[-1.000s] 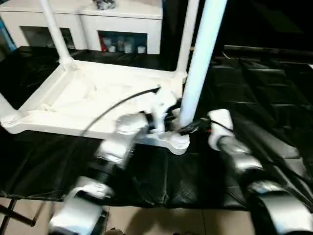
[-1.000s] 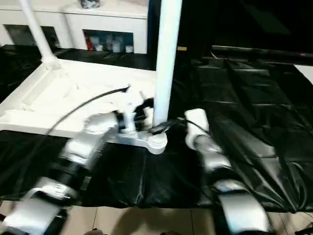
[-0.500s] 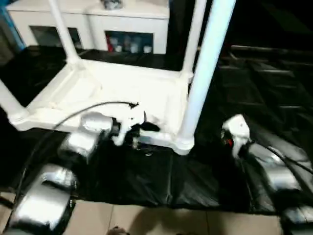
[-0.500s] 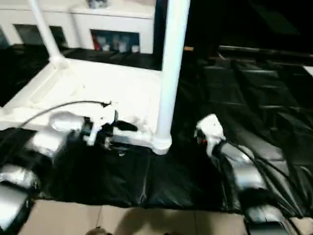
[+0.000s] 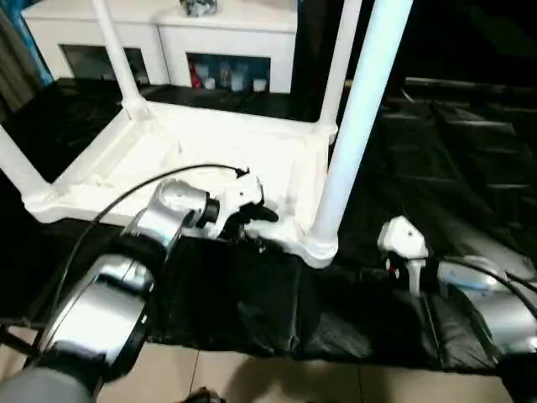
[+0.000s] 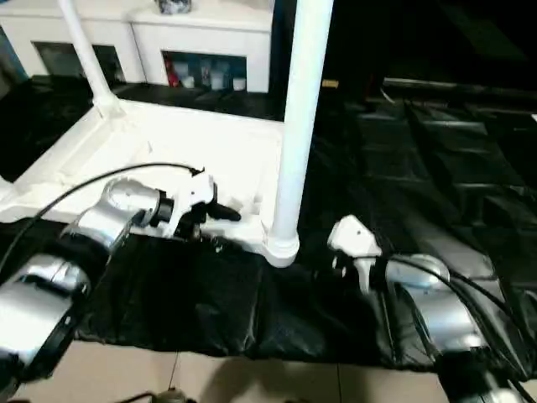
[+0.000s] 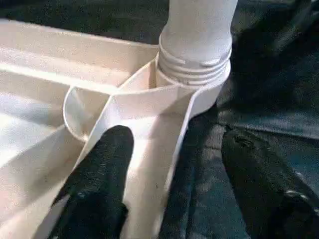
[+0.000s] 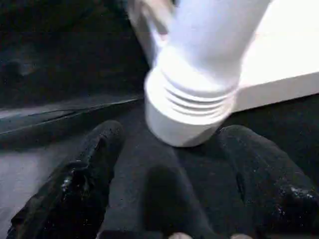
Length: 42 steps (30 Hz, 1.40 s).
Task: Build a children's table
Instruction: Rotate table base
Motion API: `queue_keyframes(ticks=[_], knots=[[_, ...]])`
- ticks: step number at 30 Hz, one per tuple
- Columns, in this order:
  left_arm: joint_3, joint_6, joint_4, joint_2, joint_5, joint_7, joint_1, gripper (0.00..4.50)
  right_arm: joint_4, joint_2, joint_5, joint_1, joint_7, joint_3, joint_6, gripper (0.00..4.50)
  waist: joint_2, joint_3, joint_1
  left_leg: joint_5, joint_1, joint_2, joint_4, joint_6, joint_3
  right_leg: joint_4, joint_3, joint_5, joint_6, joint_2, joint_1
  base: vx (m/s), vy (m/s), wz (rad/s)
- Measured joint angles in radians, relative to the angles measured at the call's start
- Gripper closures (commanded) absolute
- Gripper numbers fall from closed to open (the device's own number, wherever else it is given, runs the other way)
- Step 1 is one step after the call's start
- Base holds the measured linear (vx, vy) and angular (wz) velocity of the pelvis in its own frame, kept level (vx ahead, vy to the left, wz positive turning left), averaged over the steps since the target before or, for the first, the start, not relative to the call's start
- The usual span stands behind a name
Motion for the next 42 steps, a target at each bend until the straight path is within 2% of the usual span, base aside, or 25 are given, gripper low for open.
queue_keyframes(ticks=[1, 4, 5, 9, 12, 16, 19, 20, 27, 34, 42], knots=[[0.0, 0.0, 0.014, -0.003, 0.005, -0.002, -0.004, 1.63, -0.008, -0.005, 0.003, 0.001, 0.001, 0.0, 0.011, 0.88, 0.001, 0.0, 0.0, 0.0, 0.0, 0.0, 0.0, 0.0, 0.0, 0.0, 0.0, 0.0, 0.001, 0.0, 0.0, 0.0, 0.0, 0.0], [0.0, -0.004, 0.056, -0.012, 0.021, 0.001, -0.011, 1.74, -0.043, -0.017, 0.012, 0.008, 0.012, 0.0, 0.041, 0.88, 0.004, -0.002, 0.002, 0.0, -0.002, 0.0, 0.001, 0.0, -0.003, 0.0, -0.003, -0.002, 0.004, 0.0, 0.0, 0.0, 0.0, 0.0], [-0.001, -0.008, 0.067, -0.015, 0.027, 0.005, -0.013, 1.92, -0.052, -0.017, 0.016, 0.008, 0.017, 0.0, 0.054, 0.62, 0.005, -0.002, 0.002, 0.0, -0.003, 0.0, 0.001, 0.0, -0.004, 0.0, -0.004, -0.002, 0.004, 0.0, 0.0, 0.0, 0.0, 0.0], [-0.006, -0.026, 0.105, -0.022, 0.053, 0.02, -0.029, 2.13, -0.095, -0.027, 0.035, 0.026, 0.023, 0.0, 0.093, 0.5, 0.01, -0.002, 0.006, 0.0, -0.005, 0.0, 0.002, 0.0, -0.007, -0.001, -0.006, 0.0, -0.001, 0.0, 0.0, 0.0, 0.0, 0.0], [-0.006, -0.043, 0.13, -0.026, 0.062, 0.042, -0.031, 2.39, -0.113, -0.035, 0.037, 0.035, 0.023, 0.0, 0.118, 0.17, 0.015, -0.002, 0.01, 0.0, -0.006, 0.0, 0.002, 0.0, -0.008, -0.001, -0.006, 0.0, 0.0, 0.0, 0.001, 0.0, 0.0, 0.0], [-0.005, -0.055, 0.152, -0.04, 0.079, 0.082, -0.036, 2.63, -0.127, -0.038, 0.041, 0.036, 0.022, 0.0, 0.136, 0.02, 0.016, -0.002, 0.015, 0.0, -0.006, 0.0, 0.003, 0.0, -0.009, -0.001, -0.007, -0.002, 0.004, 0.0, 0.001, 0.0, 0.0, 0.0], [-0.005, -0.056, 0.156, -0.039, 0.091, 0.093, -0.047, 2.86, -0.128, -0.038, 0.044, 0.036, 0.022, 0.0, 0.142, 0.0, 0.017, -0.002, 0.019, 0.0, -0.006, 0.0, 0.003, 0.0, -0.01, -0.001, -0.007, -0.002, 0.004, 0.0, 0.001, 0.0, 0.0, 0.0], [-0.005, -0.056, 0.157, -0.039, 0.093, 0.095, -0.052, 3.07, -0.128, -0.038, 0.045, 0.036, 0.022, 0.0, 0.143, 0.0, 0.018, -0.002, 0.021, 0.0, -0.006, 0.0, 0.003, 0.0, -0.01, -0.001, -0.007, -0.002, 0.004, 0.0, 0.001, 0.0, 0.0, 0.0], [-0.006, -0.063, 0.186, -0.048, 0.124, 0.124, -0.061, 3.57, -0.155, -0.038, 0.047, 0.039, 0.02, 0.0, 0.164, 0.0, 0.022, -0.002, 0.024, 0.0, -0.006, 0.0, 0.003, 0.0, -0.011, -0.001, -0.008, -0.002, 0.004, 0.0, 0.002, 0.0, 0.0, 0.0], [-0.026, -0.067, 0.187, -0.055, 0.166, 0.13, -0.078, 3.9, -0.155, -0.037, 0.047, 0.039, 0.017, 0.004, 0.165, 0.0, 0.024, -0.003, 0.015, 0.0, -0.005, 0.0, 0.003, 0.0, -0.011, -0.002, -0.008, -0.003, 0.005, 0.0, 0.003, 0.0, 0.0, 0.0], [-0.017, 0.076, 0.192, -0.065, 0.162, 0.071, -0.106, 4.31, -0.153, -0.014, 0.046, 0.038, -0.021, 0.001, 0.164, 0.0, 0.026, -0.005, -0.005, 0.0, -0.005, -0.001, 0.003, 0.0, -0.011, -0.002, -0.008, -0.001, 0.002, 0.0, 0.003, 0.0, 0.0, 0.0]])
